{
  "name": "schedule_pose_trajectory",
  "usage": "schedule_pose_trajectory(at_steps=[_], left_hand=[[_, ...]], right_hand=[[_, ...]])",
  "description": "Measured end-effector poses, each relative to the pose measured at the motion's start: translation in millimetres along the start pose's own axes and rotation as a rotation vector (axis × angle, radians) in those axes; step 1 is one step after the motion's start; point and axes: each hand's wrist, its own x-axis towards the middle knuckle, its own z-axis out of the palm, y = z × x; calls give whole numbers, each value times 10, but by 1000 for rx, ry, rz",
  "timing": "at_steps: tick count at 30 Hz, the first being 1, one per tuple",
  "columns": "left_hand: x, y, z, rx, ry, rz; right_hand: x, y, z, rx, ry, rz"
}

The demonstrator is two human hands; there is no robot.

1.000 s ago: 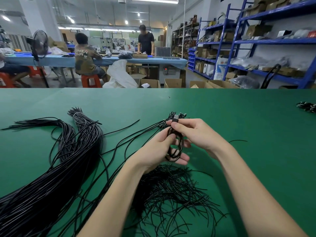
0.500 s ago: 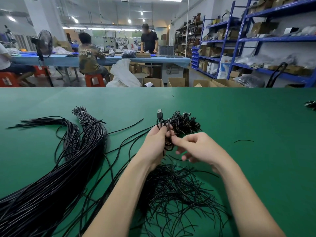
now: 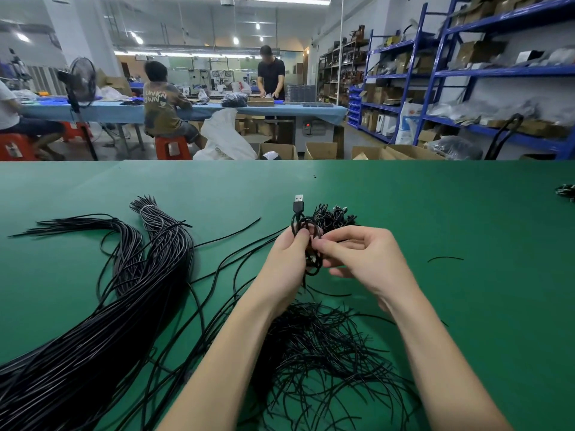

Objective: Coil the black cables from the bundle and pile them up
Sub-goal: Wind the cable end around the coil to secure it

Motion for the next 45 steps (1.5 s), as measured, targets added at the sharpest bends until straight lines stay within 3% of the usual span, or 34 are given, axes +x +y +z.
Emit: schedule_pose_trajectory(at_steps=[5,13,17,19,21,23,25,29,36,38,41,45], left_hand=[[-3,26,62,-184,0,-67],[-4,54,71,-448,-80,-151],[-9,-14,68,-337,-54,-158],[11,-9,49,-377,5,-159],[46,30,-8,-471,33,-144],[52,56,-48,-461,-1,-118],[14,57,-39,-327,-68,-100],[-83,20,36,-10,-255,-34],[-162,77,53,339,-348,-31],[-168,105,83,266,-375,-77],[-163,159,117,-41,-407,-236],[-140,192,106,-259,-401,-339]], right_hand=[[16,88,41,-254,179,-229],[-15,204,230,-360,274,-460],[6,193,133,-406,139,-346],[28,138,42,-266,-2,-198],[49,95,-51,-168,31,-102],[70,73,-113,-221,127,-94],[64,31,-115,-236,133,-121],[-7,-30,38,-192,-26,-56],[10,-27,-14,-326,98,-47],[32,-6,-25,-276,138,-31],[78,46,-64,-32,146,74],[96,48,-107,149,80,190]])
